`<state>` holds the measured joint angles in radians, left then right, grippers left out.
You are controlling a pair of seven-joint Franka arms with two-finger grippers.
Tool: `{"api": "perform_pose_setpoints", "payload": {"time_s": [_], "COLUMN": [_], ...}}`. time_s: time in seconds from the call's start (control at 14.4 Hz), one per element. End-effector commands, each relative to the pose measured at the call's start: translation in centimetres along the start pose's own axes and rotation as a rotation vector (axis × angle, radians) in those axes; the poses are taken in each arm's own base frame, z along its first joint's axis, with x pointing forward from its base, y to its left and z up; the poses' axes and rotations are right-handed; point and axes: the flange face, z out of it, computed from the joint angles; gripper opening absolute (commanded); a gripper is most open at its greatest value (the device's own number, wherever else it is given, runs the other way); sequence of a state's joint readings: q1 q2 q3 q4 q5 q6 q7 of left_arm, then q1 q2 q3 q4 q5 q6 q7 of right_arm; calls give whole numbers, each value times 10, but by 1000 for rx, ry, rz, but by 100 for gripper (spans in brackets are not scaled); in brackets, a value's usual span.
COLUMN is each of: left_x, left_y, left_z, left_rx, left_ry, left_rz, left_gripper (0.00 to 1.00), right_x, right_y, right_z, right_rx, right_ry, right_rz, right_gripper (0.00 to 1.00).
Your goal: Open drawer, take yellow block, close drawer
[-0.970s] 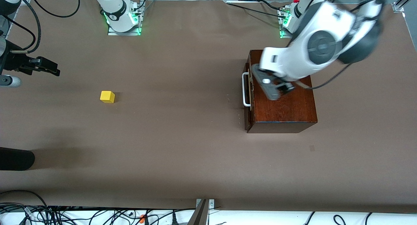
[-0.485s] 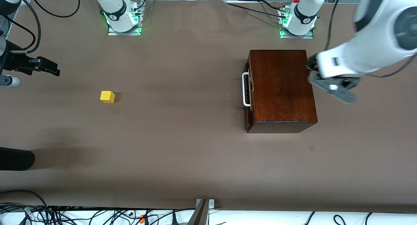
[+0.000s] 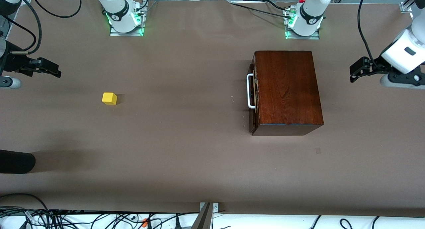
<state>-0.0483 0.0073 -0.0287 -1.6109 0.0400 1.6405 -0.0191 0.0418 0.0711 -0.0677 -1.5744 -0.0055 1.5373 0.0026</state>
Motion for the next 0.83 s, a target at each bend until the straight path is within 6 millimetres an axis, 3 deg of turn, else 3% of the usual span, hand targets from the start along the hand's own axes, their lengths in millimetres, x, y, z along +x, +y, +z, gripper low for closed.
{"api": "perform_pose_setpoints", "payload": {"time_s": [0.0,0.76], "left_x": [-14,-13], "left_y": [-2,4], "left_z": [8,12], "left_rx": [-19,-11], "left_ry": [17,-38], "left_rz": [-32,-12], "left_gripper": [100,100], "right_x": [3,4], "right_y": [1,1], "right_z": [-4,-3], "right_rx": [3,3], "right_ry": [4,1], "right_rz": [13,13], "right_gripper": [100,100]}}
